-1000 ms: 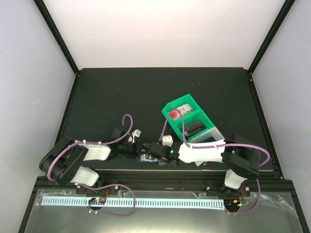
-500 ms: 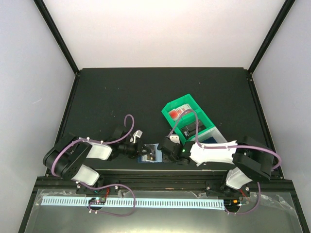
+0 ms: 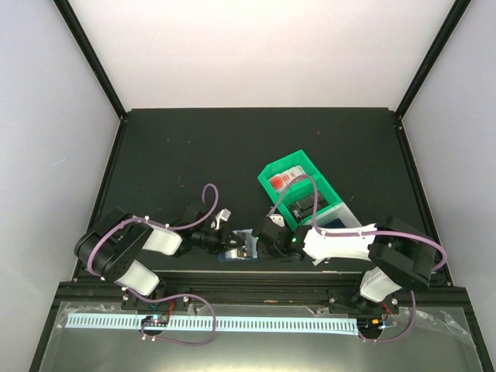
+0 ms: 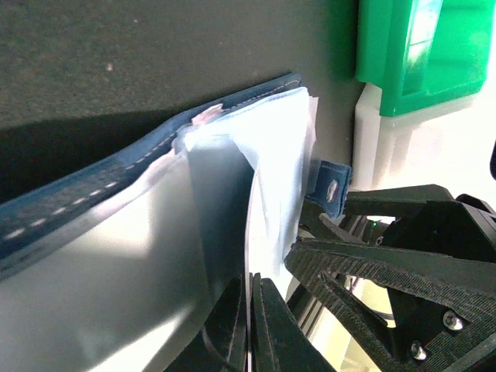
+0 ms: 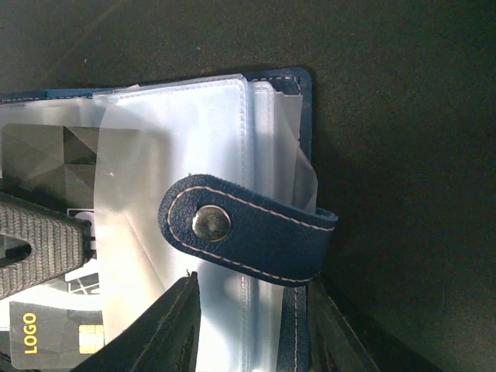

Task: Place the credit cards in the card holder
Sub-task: Insert the credit card into the card holder.

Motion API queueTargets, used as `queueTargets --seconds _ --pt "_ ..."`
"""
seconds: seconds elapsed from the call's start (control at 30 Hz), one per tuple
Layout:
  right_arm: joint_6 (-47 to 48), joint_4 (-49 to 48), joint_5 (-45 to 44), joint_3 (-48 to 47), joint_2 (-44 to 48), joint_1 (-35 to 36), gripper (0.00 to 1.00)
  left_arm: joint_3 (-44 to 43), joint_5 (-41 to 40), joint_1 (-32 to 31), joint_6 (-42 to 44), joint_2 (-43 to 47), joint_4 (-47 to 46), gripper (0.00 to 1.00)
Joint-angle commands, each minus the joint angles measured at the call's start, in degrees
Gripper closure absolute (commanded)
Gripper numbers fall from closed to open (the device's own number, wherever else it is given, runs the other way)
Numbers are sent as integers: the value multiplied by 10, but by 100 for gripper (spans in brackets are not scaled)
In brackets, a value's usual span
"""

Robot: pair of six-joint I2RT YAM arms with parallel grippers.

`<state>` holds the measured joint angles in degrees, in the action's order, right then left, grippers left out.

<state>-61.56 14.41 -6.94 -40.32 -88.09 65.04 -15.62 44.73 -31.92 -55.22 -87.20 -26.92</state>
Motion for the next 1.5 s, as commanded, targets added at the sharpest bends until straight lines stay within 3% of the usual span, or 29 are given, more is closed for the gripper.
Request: queueTargets --seconds 0.0,0.37,0.53,1.1,1.47 --pt "0 -25 27 14 -6 -1 60 -3 -6 -11 -16 -23 -39 97" --pt "-3 -27 26 15 -8 -2 60 30 -47 -21 -73 -44 -145 96" --pt "-2 -28 25 17 -4 -3 60 35 -48 -23 -77 -48 -151 84" --pt "-1 -33 28 22 -11 -4 61 30 -140 -35 -9 72 63 41" --pt "4 -36 33 20 -14 -5 61 -9 -180 -43 30 128 194 26"
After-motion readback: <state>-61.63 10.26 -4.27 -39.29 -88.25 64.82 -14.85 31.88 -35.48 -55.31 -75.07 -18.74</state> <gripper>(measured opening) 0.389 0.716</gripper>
